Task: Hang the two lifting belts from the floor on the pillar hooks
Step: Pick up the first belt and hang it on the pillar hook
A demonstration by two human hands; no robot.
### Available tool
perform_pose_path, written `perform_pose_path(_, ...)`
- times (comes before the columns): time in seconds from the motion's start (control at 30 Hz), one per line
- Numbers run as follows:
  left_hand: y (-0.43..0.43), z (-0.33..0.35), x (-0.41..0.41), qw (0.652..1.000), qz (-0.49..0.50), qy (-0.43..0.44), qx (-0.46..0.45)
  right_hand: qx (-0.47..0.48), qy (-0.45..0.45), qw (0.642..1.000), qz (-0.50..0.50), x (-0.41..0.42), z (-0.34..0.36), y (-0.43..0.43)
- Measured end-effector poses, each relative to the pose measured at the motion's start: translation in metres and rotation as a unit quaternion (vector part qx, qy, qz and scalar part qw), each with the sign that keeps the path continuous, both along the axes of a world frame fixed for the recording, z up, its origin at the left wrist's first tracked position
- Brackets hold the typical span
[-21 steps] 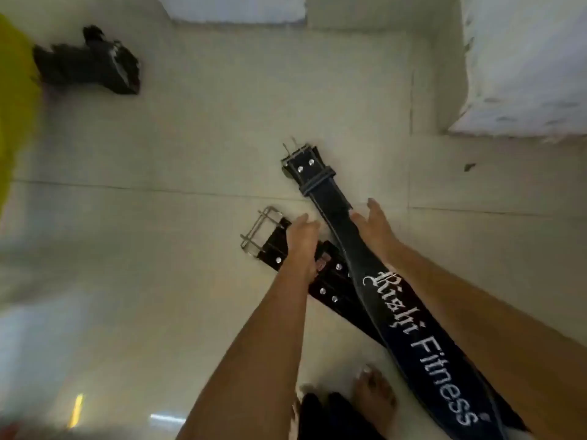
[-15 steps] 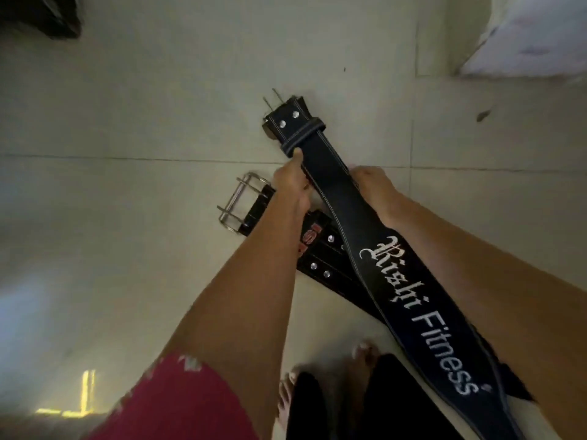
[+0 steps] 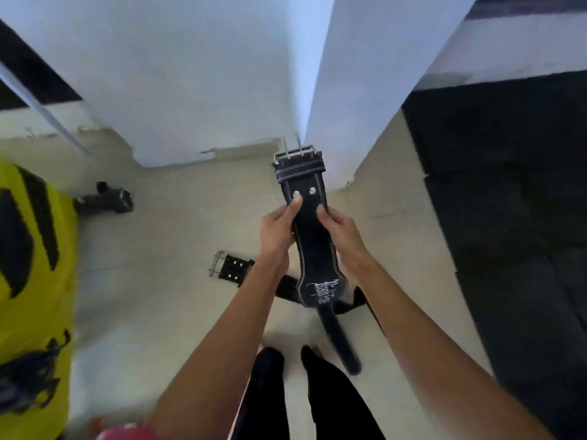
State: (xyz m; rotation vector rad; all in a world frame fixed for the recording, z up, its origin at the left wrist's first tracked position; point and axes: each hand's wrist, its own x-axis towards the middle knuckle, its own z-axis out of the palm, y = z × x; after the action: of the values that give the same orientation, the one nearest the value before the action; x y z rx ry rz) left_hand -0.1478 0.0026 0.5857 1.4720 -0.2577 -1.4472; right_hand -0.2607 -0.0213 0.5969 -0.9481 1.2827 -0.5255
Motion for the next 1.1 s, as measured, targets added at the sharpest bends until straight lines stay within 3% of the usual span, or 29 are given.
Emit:
perform_pose_path(0.17, 0.025, 0.118, -0.054, 0.979, -0.102, -0.096, -0.149, -0.091, -0.146, 0.98, -0.102, -0.05, 0.132, -0.008)
perform_pose_path(0.23, 0.027, 0.157, -0.065, 0.969, -0.102, -0.128, -0.183, -0.113, -0.188, 0.973, -0.077, -0.066, 0.169, -0.006)
perform_pose_path(0.37, 0.025, 0.248, -0.094, 0.941, 0.007, -0.213, -0.263, -0.168, -0.234, 0.957, -0.02, -0.092, 0.223, 0.017)
perform_pose_path(0.53, 0.098, 0.254, -0.141, 0.931, -0.02, -0.24, -0.276, -0.202, -0.231, 0.95, 0.05, -0.132, 0.283, 0.045)
perform_pose_path(0.7, 0.11, 0.324, -0.165, 0.903, 0.065, -0.169, -0.391, -0.309, -0.169, 0.93, 0.104, -0.162, 0.299, 0.078)
perform_pose_path(0.83, 0.11, 0.36, -0.17, 0.891, 0.066, -0.156, -0.421, -0.315, -0.129, 0.935, 0.099, -0.193, 0.264, 0.096)
perform_pose_path(1.0, 0.105, 0.385, -0.179, 0.875, 0.046, -0.155, -0.456, -0.313, -0.169, 0.935, -0.014, -0.196, 0.288, 0.104)
perform_pose_path(1.1, 0.109, 0.36, -0.193, 0.878, 0.025, -0.18, -0.443, -0.307, -0.213, 0.924, -0.083, -0.194, 0.309, 0.099)
